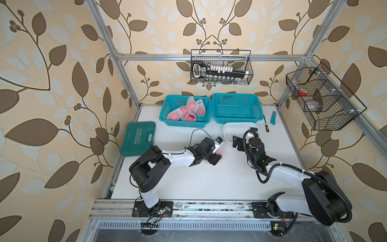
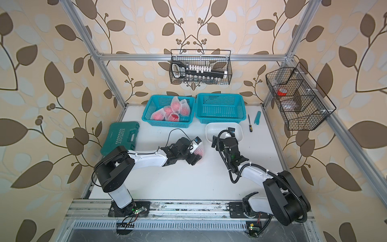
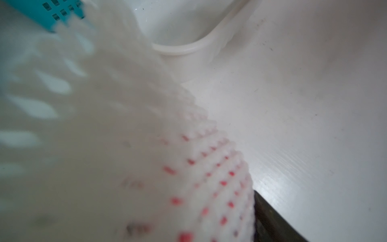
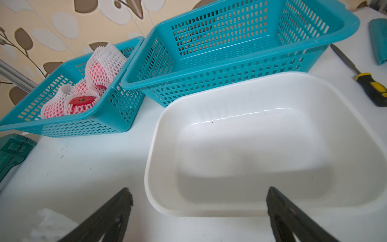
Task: Remove foam nets from apples
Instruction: Place the apple at the center of the board, then remove the foam net from the apple.
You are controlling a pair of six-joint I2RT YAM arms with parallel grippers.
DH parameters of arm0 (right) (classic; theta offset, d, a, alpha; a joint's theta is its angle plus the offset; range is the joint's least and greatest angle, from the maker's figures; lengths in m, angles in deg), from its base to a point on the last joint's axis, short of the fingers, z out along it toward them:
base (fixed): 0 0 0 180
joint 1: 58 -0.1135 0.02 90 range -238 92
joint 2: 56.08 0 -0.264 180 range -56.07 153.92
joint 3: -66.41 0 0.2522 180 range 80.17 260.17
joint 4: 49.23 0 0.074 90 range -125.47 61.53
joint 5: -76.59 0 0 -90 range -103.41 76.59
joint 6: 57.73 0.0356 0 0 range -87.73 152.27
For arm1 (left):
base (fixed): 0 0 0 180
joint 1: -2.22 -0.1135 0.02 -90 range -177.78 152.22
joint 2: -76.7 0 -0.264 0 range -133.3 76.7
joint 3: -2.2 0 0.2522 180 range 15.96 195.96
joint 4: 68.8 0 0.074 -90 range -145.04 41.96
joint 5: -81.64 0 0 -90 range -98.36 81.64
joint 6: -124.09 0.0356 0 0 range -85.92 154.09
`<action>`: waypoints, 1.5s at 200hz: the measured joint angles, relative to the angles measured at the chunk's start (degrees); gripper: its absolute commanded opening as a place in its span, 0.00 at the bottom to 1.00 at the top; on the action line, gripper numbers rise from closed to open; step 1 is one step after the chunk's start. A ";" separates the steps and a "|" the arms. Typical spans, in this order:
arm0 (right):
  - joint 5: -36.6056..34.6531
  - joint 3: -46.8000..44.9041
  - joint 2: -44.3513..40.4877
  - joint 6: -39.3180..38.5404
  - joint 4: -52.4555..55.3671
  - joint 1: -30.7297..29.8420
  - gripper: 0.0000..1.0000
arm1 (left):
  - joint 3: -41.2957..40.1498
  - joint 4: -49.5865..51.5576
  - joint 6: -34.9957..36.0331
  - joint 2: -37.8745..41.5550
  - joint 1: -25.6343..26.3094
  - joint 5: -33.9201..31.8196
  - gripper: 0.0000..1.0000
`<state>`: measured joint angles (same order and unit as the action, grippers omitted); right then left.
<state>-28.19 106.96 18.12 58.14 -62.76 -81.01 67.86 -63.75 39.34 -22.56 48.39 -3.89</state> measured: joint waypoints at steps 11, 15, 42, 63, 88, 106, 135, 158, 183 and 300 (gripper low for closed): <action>1.38 -0.02 -1.16 -0.42 0.15 0.00 0.99 | 0.00 0.59 0.28 0.28 0.00 -0.04 0.96; 2.01 -0.07 -1.81 -0.52 0.13 0.00 1.00 | 0.00 0.83 0.24 0.46 0.00 -0.02 0.96; 8.00 -0.96 -8.52 -1.55 -0.37 0.04 1.00 | -0.70 1.88 0.55 5.07 0.00 0.11 0.99; 13.94 -2.97 -14.10 -1.99 -0.74 0.04 1.00 | -2.05 2.05 0.76 11.47 0.00 0.74 0.99; 20.35 -4.52 -16.81 -2.12 -0.35 -0.15 0.99 | -5.11 1.60 0.85 18.16 0.00 1.92 0.99; 23.21 -3.39 -15.13 -2.27 1.81 -1.03 1.00 | -8.57 0.81 0.72 22.23 0.00 2.51 0.99; 22.64 7.06 -5.57 -3.43 12.44 -3.76 1.00 | -16.39 -2.01 -0.07 27.76 -0.02 0.76 0.99; 19.56 19.06 2.43 -3.82 22.77 -5.07 1.00 | -19.52 -2.51 -1.01 28.50 -0.02 -0.74 0.99; 15.58 28.61 7.43 -3.85 31.82 -6.99 1.00 | -21.09 -3.39 -1.31 28.50 -0.02 -1.68 0.99; 1.75 52.17 32.17 -1.88 59.17 -14.53 0.74 | -25.03 -6.10 -1.25 31.32 -0.02 -3.26 0.98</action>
<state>-26.45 159.13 50.29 56.26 -3.60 -95.54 42.83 -69.85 38.10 8.76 48.37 -7.15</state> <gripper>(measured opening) 0.857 0.987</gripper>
